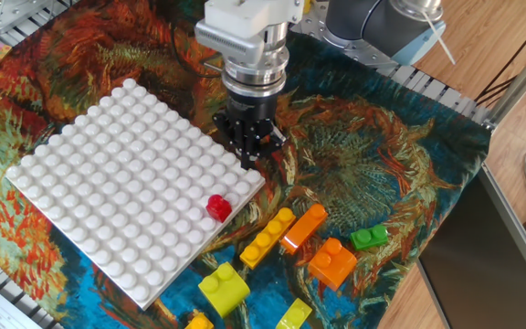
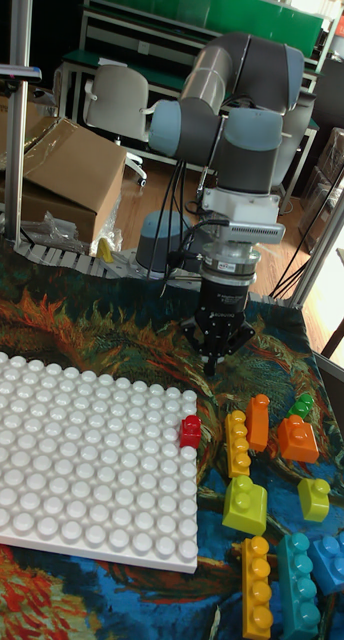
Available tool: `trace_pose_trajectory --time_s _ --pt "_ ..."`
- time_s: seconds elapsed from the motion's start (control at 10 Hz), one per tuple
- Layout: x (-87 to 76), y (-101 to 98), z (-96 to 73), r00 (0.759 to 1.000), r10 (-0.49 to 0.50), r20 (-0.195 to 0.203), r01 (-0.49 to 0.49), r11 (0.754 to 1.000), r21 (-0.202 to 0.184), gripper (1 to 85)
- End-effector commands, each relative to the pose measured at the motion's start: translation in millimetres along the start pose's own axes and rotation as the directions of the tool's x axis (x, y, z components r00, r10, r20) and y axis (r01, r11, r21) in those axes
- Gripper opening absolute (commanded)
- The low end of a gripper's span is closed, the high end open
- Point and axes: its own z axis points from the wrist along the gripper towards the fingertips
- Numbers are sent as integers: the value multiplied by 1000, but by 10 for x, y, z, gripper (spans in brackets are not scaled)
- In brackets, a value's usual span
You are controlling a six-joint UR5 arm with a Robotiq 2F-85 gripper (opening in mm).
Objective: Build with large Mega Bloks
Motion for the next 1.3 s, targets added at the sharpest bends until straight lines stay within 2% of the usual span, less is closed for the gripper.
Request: trace_pose_trajectory --time_s 0.0,0.2,0.3,0.6,0.9,1.2 --pt "-12 -39 2 996 13 -92 -16 999 -36 13" --pt "15 -100 -35 995 11 -101 -12 1000 -12 13" --pt "-21 -29 -34 995 42 -89 -45 998 -36 13" --pt "-37 -100 -30 997 19 -81 -20 1000 -11 13" --pt "-200 -204 167 999 -4 -53 5 1000 5 13" --pt "-347 -224 332 999 -15 -33 15 1000 3 13"
